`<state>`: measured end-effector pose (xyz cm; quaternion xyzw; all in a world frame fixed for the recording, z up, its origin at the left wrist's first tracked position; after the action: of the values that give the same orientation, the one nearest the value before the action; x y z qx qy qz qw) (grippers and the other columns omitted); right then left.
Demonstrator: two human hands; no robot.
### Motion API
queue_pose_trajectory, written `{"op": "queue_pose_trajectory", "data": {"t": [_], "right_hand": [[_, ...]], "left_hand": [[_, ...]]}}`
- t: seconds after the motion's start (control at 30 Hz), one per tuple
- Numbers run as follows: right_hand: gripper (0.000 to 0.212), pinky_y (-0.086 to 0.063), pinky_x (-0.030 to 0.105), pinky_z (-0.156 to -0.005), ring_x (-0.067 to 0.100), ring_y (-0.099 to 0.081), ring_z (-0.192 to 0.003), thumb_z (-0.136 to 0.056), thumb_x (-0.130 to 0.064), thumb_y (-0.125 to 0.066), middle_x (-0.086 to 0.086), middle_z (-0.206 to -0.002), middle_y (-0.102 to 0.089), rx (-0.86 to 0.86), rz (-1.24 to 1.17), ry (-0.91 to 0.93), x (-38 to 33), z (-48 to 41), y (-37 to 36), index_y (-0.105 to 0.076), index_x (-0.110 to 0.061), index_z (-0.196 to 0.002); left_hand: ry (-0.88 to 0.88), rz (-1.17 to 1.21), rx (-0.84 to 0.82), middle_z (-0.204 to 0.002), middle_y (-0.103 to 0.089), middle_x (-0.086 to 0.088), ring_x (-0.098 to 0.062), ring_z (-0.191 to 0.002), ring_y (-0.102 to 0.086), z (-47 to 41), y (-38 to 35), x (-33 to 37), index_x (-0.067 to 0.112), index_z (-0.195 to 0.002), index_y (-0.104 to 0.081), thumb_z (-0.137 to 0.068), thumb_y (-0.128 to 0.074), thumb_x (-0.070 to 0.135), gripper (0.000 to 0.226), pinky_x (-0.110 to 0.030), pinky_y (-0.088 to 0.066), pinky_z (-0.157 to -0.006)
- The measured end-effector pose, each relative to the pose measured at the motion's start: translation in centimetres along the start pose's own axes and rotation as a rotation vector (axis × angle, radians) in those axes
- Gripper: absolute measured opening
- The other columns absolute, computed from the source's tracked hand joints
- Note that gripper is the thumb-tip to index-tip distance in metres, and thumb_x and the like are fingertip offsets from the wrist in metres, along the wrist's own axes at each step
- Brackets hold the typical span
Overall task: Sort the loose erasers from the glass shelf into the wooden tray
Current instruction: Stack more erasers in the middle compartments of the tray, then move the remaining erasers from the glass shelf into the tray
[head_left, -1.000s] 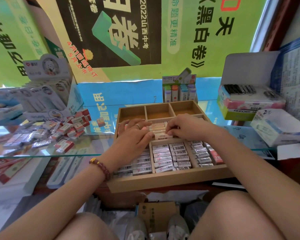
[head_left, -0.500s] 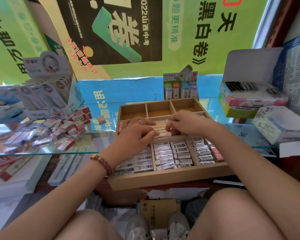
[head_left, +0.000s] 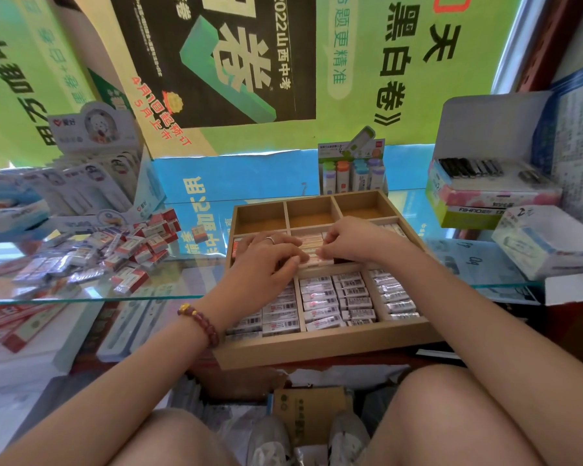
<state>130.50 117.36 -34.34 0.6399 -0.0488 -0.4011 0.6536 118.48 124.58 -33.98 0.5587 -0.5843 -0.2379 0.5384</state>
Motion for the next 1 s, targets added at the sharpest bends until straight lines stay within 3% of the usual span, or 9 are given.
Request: {"op": "queue_pose_trajectory", "data": {"t": [0.13,0.2,0.3,0.5,0.7,0.83,1.0], "right_hand": [[0.009,-0.045,0.023,-0.069,0.008,-0.057,-0.083,-0.085,-0.030,-0.068,-0.004,-0.094,-0.065,-0.033,-0.093,0.029,0.1,0.4,0.4,-0.065,-0.023,-0.091],[0.008,-0.045,0.023,-0.072,0.008,-0.057,-0.086,-0.085,-0.025,-0.068,-0.004,-0.097,-0.065,-0.067,-0.092,0.033,-0.1,0.7,0.3,-0.066,-0.024,-0.093],[0.010,-0.048,0.025,-0.078,0.011,-0.058,-0.092,-0.085,-0.017,-0.068,-0.002,-0.099,-0.065,-0.063,-0.093,0.014,-0.1,1.0,0.7,-0.069,-0.022,-0.095],[0.009,-0.052,0.032,-0.085,0.018,-0.060,-0.095,-0.080,-0.008,-0.071,0.004,-0.098,-0.068,0.122,-0.082,-0.067,1.2,1.0,3.3,-0.073,-0.012,-0.088],[0.021,-0.052,0.031,-0.074,0.019,-0.062,-0.090,-0.083,-0.025,-0.069,0.005,-0.094,-0.068,0.024,0.060,-0.105,1.5,0.5,2.0,-0.071,-0.010,-0.097],[0.022,-0.044,0.025,-0.061,0.018,-0.059,-0.086,-0.090,-0.023,-0.056,0.004,-0.094,-0.063,-0.062,0.155,-0.090,0.7,0.7,0.6,-0.065,-0.010,-0.106],[0.026,-0.046,0.027,-0.067,0.019,-0.058,-0.092,-0.091,-0.020,-0.052,0.005,-0.102,-0.063,-0.086,0.136,-0.085,0.5,0.4,0.1,-0.063,-0.010,-0.113]], "left_hand": [[-0.012,0.043,-0.060,-0.122,-0.055,0.017,-0.006,-0.121,-0.041,-0.2,-0.7,-0.3,0.032,-0.083,-0.069,-0.095,-0.049,0.035,0.023,-0.041,-0.022,-0.110],[-0.013,0.053,-0.072,-0.122,-0.055,0.016,-0.007,-0.120,-0.042,-0.2,-0.9,-0.4,0.031,-0.088,-0.071,-0.094,-0.049,0.036,0.023,-0.046,-0.026,-0.108],[-0.027,0.007,-0.044,-0.122,-0.054,0.017,-0.004,-0.119,-0.038,-0.3,-0.6,-0.1,0.028,-0.092,-0.072,-0.094,-0.048,0.033,0.024,-0.042,-0.022,-0.109],[-0.048,-0.036,0.026,-0.119,-0.056,0.017,-0.002,-0.115,-0.038,0.0,0.6,0.1,0.030,-0.090,-0.072,-0.088,-0.036,0.040,0.037,-0.030,-0.015,-0.103],[-0.037,-0.015,0.057,-0.112,-0.054,0.020,0.003,-0.110,-0.037,0.2,0.8,-0.6,0.032,-0.090,-0.072,-0.090,-0.039,0.036,0.033,-0.031,-0.016,-0.103],[-0.035,-0.006,0.088,-0.111,-0.057,0.019,0.001,-0.111,-0.041,0.1,1.2,-0.5,0.031,-0.087,-0.074,-0.086,-0.036,0.037,0.038,-0.028,-0.016,-0.099],[-0.037,-0.024,0.080,-0.114,-0.058,0.016,-0.003,-0.115,-0.041,0.0,1.2,-0.5,0.031,-0.089,-0.073,-0.092,-0.043,0.030,0.030,-0.032,-0.017,-0.101]]}}
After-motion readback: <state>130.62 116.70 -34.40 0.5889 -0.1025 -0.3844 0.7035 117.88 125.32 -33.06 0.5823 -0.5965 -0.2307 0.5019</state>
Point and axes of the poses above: each hand's wrist, its own z-axis away from the middle knuckle, its own y-axis out of the back of the hand, x = y × z, the point moved 7 cm from there along -z, towards the middle knuckle
